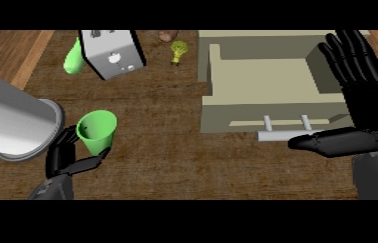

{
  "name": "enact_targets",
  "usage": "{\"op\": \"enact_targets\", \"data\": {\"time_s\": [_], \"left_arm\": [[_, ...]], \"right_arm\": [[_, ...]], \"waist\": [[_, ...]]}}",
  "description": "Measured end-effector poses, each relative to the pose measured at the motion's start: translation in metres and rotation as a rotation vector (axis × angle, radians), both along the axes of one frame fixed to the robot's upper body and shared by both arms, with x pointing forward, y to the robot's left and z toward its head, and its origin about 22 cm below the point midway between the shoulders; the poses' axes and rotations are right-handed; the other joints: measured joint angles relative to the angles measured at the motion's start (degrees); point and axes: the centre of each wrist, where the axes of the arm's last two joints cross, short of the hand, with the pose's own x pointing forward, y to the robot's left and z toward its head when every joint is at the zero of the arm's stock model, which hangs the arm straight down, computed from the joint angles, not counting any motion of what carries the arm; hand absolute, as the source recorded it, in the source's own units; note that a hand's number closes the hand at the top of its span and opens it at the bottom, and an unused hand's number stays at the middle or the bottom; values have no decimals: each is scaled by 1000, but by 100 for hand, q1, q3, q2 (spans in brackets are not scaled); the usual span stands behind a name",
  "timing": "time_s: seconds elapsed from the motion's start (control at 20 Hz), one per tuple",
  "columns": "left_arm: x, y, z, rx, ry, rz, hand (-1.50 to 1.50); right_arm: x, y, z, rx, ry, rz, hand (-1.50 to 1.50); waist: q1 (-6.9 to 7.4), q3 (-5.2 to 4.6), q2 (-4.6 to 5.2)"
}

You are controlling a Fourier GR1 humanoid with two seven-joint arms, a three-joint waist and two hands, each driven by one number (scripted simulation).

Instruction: Pick up the cup, place it into the drawer and close the drawer

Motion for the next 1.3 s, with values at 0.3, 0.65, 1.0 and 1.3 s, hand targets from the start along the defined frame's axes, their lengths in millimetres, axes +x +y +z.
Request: {"op": "enact_targets", "data": {"time_s": [0.3,0.65,1.0,1.3], "left_arm": [[28,-22,11,-25,-105,26,150],[60,-67,23,-76,-189,-81,150],[118,-108,79,-74,-309,-272,150],[158,-163,146,-59,-380,-410,150]], "right_arm": [[-3,-5,0,17,-4,-2,-150],[-1,-6,-1,10,-3,-1,-150],[0,-11,-8,-4,8,-20,-150],[-5,-8,-11,-9,13,-37,-150]], "waist": [[-14,4,-8],[8,10,-20],[110,26,-67],[158,31,-102]]}}
